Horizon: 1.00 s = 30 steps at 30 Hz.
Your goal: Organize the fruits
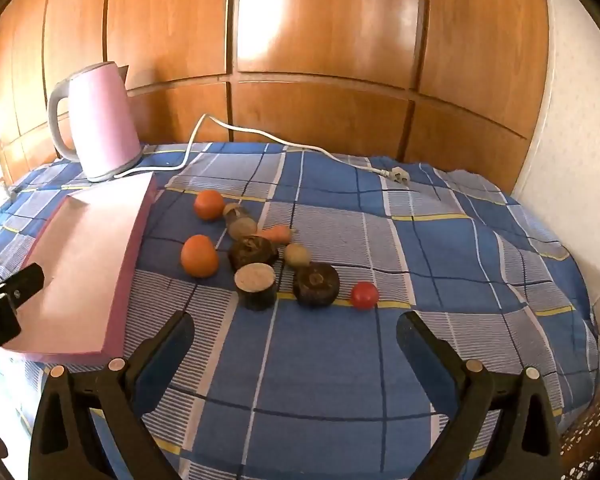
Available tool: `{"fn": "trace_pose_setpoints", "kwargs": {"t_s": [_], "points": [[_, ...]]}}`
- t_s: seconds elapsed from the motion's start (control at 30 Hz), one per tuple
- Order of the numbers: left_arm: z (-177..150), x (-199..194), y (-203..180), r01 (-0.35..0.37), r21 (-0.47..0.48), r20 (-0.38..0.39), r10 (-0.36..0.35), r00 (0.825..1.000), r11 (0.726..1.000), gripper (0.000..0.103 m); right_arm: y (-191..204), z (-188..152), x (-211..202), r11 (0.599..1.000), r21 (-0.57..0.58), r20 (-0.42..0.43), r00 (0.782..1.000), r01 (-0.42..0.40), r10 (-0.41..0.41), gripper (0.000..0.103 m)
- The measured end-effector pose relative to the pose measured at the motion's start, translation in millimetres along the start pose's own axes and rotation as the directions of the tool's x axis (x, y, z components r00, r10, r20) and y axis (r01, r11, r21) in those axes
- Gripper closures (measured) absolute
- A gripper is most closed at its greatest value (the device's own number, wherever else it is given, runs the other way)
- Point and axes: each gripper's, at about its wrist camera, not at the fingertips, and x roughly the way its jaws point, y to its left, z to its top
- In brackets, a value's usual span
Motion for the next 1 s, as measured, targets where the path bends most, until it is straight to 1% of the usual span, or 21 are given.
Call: {"fn": "trace_pose_setpoints", "kwargs": {"t_s": [0.17, 0.2, 0.6, 1.0], "points": [[0.9, -5.1, 1.9, 0.000, -0.002, 0.013, 0.000, 1.000, 1.000, 0.000, 1.3, 2.1, 6.9, 1.000, -0.007, -0.005, 1.000, -0.008, 0.008, 0.000], [0.5, -6.2, 1.4, -0.001, 0.001, 0.019, 0.001, 1.000, 1.000, 0.000, -1.3, 1.9, 4.3, 0.999, 0.033, -0.046, 0.999, -0.002, 0.003, 0.000], [2.4, -16.0, 0.8, 0.002, 0.005, 0.037, -0.002, 0.999, 1.000, 0.000, 0.9, 0.4, -6.9, 0.999, 0.038, -0.015, 1.000, 0.000, 0.000, 0.000], [3.4, -17.9, -0.4, 0.002, 0.002, 0.036, -0.002, 0.999, 1.000, 0.000, 2.8, 1.0, -12.5, 1.000, 0.031, 0.004, 1.000, 0.003, -0.003, 0.000]]}}
